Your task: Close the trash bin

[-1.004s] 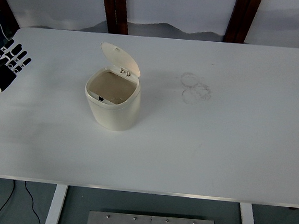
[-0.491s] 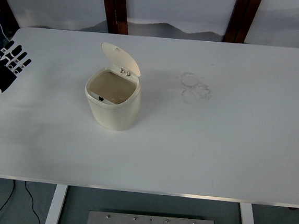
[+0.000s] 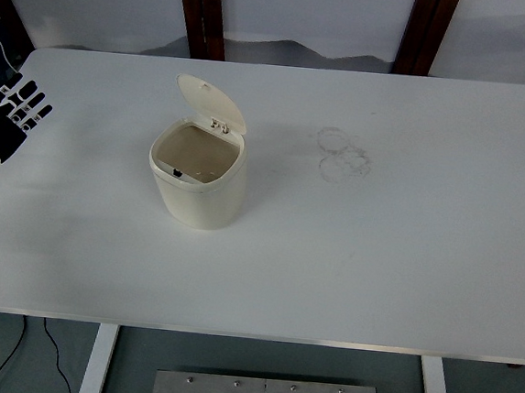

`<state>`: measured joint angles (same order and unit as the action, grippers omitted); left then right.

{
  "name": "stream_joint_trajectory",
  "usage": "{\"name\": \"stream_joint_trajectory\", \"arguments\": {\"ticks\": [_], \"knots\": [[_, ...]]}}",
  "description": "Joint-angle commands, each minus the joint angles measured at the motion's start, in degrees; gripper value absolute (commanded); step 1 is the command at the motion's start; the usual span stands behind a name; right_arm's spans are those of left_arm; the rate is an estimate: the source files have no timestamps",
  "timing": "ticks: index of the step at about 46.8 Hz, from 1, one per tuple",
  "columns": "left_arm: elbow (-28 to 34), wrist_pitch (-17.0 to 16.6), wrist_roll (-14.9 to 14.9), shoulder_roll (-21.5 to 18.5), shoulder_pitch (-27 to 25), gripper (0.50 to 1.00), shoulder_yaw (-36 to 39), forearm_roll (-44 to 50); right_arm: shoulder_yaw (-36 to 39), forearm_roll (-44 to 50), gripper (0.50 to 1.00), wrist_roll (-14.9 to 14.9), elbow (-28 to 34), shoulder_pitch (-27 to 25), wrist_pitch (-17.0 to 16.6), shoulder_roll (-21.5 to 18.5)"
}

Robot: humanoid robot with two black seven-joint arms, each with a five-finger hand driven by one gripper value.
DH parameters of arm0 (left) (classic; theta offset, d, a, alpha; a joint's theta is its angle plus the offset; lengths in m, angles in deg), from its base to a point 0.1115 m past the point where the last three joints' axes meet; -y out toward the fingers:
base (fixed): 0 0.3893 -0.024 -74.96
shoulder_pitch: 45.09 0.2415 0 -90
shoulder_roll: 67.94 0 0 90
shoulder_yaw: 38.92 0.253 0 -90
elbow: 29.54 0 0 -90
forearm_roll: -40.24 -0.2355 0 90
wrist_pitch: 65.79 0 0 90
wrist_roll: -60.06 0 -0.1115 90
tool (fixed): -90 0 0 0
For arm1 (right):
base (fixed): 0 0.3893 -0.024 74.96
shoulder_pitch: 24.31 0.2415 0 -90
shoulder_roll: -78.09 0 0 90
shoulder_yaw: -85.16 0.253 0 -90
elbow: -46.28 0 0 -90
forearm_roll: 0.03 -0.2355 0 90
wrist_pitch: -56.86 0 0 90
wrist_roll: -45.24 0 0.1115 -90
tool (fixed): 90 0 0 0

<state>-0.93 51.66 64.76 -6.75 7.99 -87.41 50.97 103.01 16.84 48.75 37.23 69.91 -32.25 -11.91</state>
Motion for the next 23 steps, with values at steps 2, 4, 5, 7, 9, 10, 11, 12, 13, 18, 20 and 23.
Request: {"name": "stream_joint_trajectory", "arguments": {"ticks": [2, 4, 5, 7, 9, 10, 11, 12, 13, 18, 20, 23], "knots": [[0.0, 0.1, 0.0, 0.0, -0.1, 1.0, 0.0, 0.0, 0.0, 0.0, 0.995, 0.0, 0.0, 0.0, 0.0, 0.0], [0.0, 0.1, 0.0, 0.0, 0.0, 1.0, 0.0, 0.0, 0.0, 0.0, 0.995, 0.0, 0.0, 0.0, 0.0, 0.0], [0.0, 0.0, 0.0, 0.0, 0.1, 1.0, 0.1, 0.0, 0.0, 0.0, 0.995, 0.0, 0.0, 0.0, 0.0, 0.0], [0.0, 0.0, 0.0, 0.1, 0.2, 1.0, 0.1, 0.0, 0.0, 0.0, 0.995, 0.0, 0.0, 0.0, 0.0, 0.0], [0.0, 0.1, 0.0, 0.2, 0.2, 1.0, 0.1, 0.0, 0.0, 0.0, 0.995, 0.0, 0.0, 0.0, 0.0, 0.0], [0.0, 0.1, 0.0, 0.2, 0.2, 1.0, 0.1, 0.0, 0.0, 0.0, 0.995, 0.0, 0.0, 0.0, 0.0, 0.0], [0.0, 0.1, 0.0, 0.2, 0.3, 1.0, 0.1, 0.0, 0.0, 0.0, 0.995, 0.0, 0.0, 0.0, 0.0, 0.0], [0.0, 0.1, 0.0, 0.2, 0.3, 1.0, 0.1, 0.0, 0.0, 0.0, 0.995, 0.0, 0.0, 0.0, 0.0, 0.0], [0.0, 0.1, 0.0, 0.2, 0.3, 1.0, 0.1, 0.0, 0.0, 0.0, 0.995, 0.0, 0.0, 0.0, 0.0, 0.0], [0.1, 0.1, 0.0, 0.0, 0.3, 1.0, 0.2, 0.0, 0.0, 0.0, 0.995, 0.0, 0.0, -0.1, 0.0, 0.0], [0.1, 0.1, 0.0, 0.0, 0.3, 1.0, 0.2, 0.0, 0.0, 0.0, 0.995, 0.0, 0.0, 0.0, 0.0, 0.0], [0.1, 0.1, 0.0, -0.1, 0.2, 1.0, 0.2, 0.0, 0.0, 0.0, 0.995, 0.0, 0.0, 0.0, 0.0, 0.0]]}}
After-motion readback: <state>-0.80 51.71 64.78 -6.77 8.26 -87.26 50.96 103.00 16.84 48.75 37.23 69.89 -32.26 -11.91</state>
